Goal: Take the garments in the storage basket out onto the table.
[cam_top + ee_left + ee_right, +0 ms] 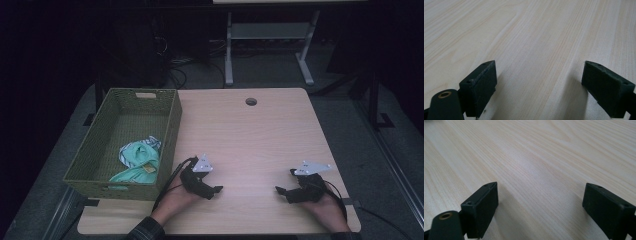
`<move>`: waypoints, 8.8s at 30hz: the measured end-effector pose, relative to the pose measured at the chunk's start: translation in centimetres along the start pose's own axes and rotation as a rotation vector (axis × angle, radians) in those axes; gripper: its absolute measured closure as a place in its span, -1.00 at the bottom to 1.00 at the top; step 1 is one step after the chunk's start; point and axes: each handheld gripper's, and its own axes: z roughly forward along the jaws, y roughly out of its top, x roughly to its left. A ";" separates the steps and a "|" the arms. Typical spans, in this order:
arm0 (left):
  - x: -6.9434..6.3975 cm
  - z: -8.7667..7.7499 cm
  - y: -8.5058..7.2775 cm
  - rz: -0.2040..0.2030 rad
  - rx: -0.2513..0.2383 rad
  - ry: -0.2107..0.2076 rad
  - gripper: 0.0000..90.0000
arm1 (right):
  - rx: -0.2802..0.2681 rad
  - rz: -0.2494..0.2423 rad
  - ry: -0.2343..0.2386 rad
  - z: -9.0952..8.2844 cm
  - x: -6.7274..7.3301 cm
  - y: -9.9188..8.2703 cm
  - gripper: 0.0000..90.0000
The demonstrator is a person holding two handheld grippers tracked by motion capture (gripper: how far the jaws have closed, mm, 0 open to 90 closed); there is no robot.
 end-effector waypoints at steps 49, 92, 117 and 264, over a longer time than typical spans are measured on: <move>0.4 -2.3 1.8 -0.087 -0.009 -0.022 -0.71 | 0.007 0.001 0.010 0.1 0.0 0.1 -0.75; 0.8 -4.8 4.4 -0.091 -0.027 -0.018 -0.70 | 0.004 0.004 0.013 0.1 0.0 0.1 -0.75; 1.0 -6.9 6.5 -0.048 -0.051 -0.021 -0.70 | 0.006 0.000 0.011 0.1 0.0 0.1 -0.75; 9.0 -18.7 -0.8 -0.194 -0.078 0.137 -0.69 | 0.005 -0.006 0.010 0.1 0.0 0.1 -0.76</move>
